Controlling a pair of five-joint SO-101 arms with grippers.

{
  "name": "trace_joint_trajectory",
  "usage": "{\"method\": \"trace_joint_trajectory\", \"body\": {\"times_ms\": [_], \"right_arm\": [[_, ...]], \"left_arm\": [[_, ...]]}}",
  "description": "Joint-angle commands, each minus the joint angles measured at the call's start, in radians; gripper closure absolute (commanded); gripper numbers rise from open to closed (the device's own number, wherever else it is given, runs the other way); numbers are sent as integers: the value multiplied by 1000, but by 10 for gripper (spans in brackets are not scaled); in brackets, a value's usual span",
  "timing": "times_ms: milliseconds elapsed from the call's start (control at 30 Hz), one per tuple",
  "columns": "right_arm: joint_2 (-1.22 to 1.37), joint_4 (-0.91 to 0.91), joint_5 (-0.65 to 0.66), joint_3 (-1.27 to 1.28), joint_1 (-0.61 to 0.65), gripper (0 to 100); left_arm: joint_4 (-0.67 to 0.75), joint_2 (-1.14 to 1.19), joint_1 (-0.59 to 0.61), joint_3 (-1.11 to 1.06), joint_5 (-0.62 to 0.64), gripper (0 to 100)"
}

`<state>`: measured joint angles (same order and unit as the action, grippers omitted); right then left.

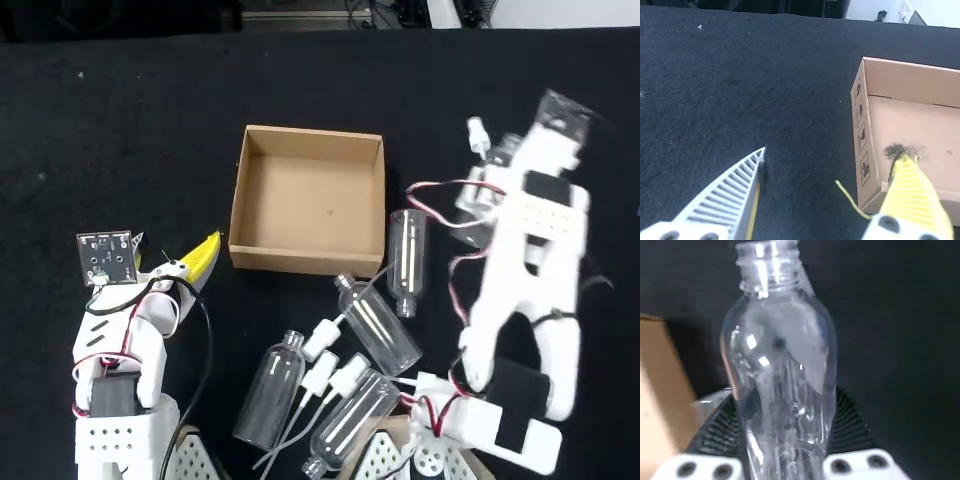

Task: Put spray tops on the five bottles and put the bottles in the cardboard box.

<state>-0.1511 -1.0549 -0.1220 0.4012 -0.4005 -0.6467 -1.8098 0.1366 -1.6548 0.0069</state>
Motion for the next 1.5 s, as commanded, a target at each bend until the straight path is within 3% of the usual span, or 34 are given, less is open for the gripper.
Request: {"method": "trace_joint_trajectory", "body": {"times_ms": [0, 333, 467, 567, 733, 900, 1167, 1467], "right_arm": [[-56, -9, 124, 27, -118, 984], [-54, -15, 615, 71, -296, 983], [-54, -58, 704, 113, -293, 980], [-54, -69, 726, 139, -293, 901], [-62, -166, 720, 97, -265, 744], [-56, -318, 675, -45, -232, 766], [-65, -330, 548, -104, -100, 765], [-85, -201, 264, -133, 164, 766]], "left_arm": [[5, -12, 5, 24, -9, 636], [5, -12, 4, 24, -9, 636], [-3, -12, 4, 25, -9, 636], [-5, -12, 4, 27, -9, 636], [-61, -11, 2, 84, -46, 636], [-129, -9, 4, 168, -80, 636], [-124, 12, -4, 232, -106, 636], [-77, 514, -127, 526, -106, 636]]}}
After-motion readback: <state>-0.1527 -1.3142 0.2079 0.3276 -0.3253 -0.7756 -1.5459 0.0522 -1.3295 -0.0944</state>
